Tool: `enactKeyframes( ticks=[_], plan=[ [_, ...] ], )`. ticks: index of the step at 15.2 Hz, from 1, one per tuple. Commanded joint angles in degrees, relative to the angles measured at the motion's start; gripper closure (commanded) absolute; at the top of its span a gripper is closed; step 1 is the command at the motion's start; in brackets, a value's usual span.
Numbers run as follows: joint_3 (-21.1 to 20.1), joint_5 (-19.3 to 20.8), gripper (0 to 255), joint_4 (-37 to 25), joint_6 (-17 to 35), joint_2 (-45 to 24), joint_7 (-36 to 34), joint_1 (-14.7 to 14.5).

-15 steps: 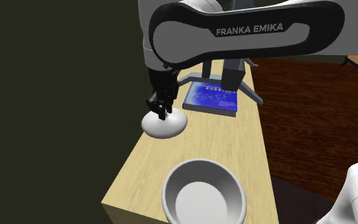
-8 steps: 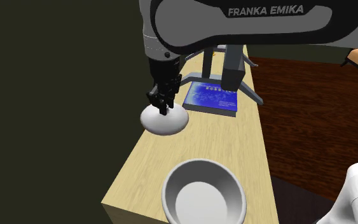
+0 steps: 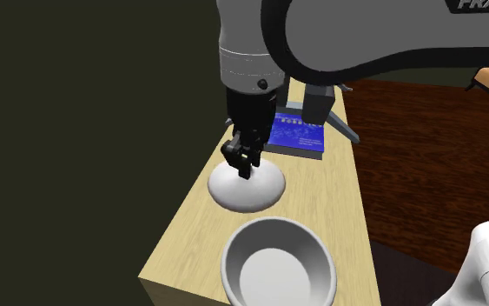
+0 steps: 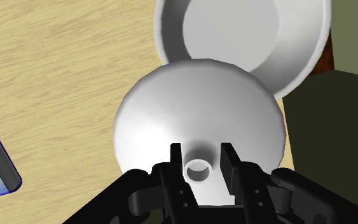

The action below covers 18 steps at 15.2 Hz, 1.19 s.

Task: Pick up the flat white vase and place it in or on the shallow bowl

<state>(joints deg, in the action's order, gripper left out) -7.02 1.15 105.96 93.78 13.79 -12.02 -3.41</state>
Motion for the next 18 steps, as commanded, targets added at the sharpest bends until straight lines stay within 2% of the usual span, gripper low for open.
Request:
enactKeyframes(
  ticks=[1, 8, 18],
  plan=[
    [-1.0, -0.7, 255, 3.2, -0.6, 3.7, -1.6, -0.8],
    [-5.1, -3.8, 255, 9.5, -4.8, 14.4, -7.8, -3.8],
    [-5.4, -4.3, 255, 18.6, 2.7, 16.0, -7.8, -4.1]
  ],
)
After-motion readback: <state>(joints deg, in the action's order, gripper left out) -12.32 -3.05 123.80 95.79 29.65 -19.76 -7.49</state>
